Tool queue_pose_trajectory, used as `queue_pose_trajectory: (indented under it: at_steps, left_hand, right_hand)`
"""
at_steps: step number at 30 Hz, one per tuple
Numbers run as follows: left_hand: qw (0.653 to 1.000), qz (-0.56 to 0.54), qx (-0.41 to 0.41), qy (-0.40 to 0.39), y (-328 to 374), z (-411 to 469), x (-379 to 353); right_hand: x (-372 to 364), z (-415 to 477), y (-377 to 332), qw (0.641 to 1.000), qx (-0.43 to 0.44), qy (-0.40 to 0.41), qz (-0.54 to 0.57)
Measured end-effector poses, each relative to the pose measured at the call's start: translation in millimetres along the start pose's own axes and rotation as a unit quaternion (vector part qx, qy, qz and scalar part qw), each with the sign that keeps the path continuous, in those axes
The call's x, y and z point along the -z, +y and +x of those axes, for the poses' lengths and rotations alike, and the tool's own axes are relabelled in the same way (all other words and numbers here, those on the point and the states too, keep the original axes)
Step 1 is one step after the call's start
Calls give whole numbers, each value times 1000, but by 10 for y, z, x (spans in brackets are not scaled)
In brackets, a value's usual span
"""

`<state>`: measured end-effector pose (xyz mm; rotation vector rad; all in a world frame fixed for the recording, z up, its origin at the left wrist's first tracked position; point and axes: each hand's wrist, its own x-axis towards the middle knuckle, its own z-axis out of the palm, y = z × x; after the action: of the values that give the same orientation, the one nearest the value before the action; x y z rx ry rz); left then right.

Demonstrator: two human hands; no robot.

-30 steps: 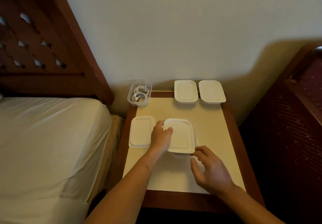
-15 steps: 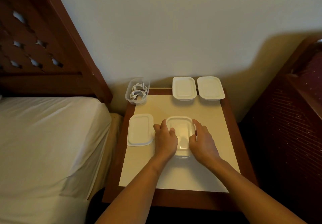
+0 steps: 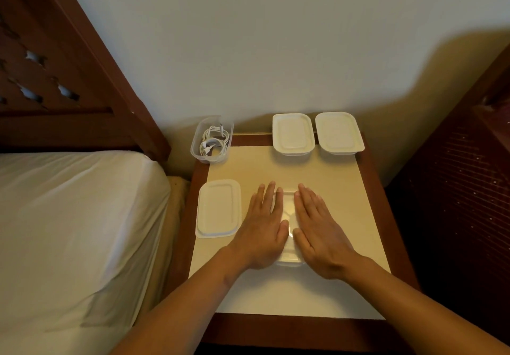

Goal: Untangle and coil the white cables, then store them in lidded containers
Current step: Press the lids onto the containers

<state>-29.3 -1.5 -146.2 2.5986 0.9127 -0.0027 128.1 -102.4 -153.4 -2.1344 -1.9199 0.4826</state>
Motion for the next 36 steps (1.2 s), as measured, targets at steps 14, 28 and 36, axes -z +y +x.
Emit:
queue_pose_trajectory:
  at_steps: [14, 28, 36]
  left_hand:
    - [988, 92, -26, 119, 220, -407, -202]
    - [981, 179, 74, 1, -407, 416, 280]
    - [977, 189, 103, -10, -699, 1204, 550]
  right_hand:
    - [-1, -56, -145, 1000, -29, -3, 5]
    - [626, 1264, -19, 991, -95, 75, -61]
    - [429, 1608, 234, 987, -75, 36, -138]
